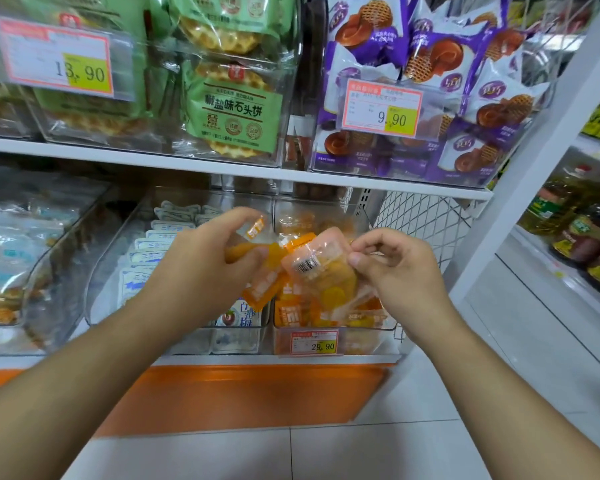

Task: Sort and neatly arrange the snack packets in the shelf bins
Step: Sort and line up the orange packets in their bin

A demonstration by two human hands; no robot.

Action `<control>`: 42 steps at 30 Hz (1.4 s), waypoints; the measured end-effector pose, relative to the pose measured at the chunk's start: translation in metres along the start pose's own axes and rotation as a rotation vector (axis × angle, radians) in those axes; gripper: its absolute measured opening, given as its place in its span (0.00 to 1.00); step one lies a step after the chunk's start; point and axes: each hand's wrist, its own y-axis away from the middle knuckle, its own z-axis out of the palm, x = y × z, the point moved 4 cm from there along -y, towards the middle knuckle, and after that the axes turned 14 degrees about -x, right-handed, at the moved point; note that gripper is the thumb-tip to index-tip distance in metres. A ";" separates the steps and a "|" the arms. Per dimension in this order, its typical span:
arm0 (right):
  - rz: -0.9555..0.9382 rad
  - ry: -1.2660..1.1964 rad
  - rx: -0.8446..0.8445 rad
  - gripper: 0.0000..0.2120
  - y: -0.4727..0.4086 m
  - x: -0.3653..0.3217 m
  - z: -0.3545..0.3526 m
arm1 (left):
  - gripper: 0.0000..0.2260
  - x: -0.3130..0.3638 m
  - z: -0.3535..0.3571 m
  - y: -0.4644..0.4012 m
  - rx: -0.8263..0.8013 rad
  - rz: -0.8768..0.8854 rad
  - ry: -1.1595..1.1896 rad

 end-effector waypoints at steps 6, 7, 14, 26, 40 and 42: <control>-0.073 0.064 0.044 0.11 0.001 -0.005 0.006 | 0.05 0.026 0.023 0.000 -0.139 0.058 0.277; -0.088 0.048 0.031 0.11 0.003 -0.006 0.008 | 0.05 0.029 0.026 0.000 -0.148 0.053 0.294; 0.329 0.016 0.101 0.12 0.012 0.021 -0.015 | 0.04 0.038 0.035 -0.004 0.002 0.076 0.436; 0.344 -0.646 -0.240 0.10 0.010 0.020 -0.022 | 0.08 0.024 0.042 -0.003 -0.164 0.116 0.362; 0.015 0.229 0.001 0.18 0.006 0.023 -0.057 | 0.12 0.008 0.044 -0.013 -0.148 0.043 0.010; 0.003 0.344 -0.023 0.19 0.008 0.027 -0.050 | 0.12 0.008 0.047 -0.013 -0.154 0.040 -0.052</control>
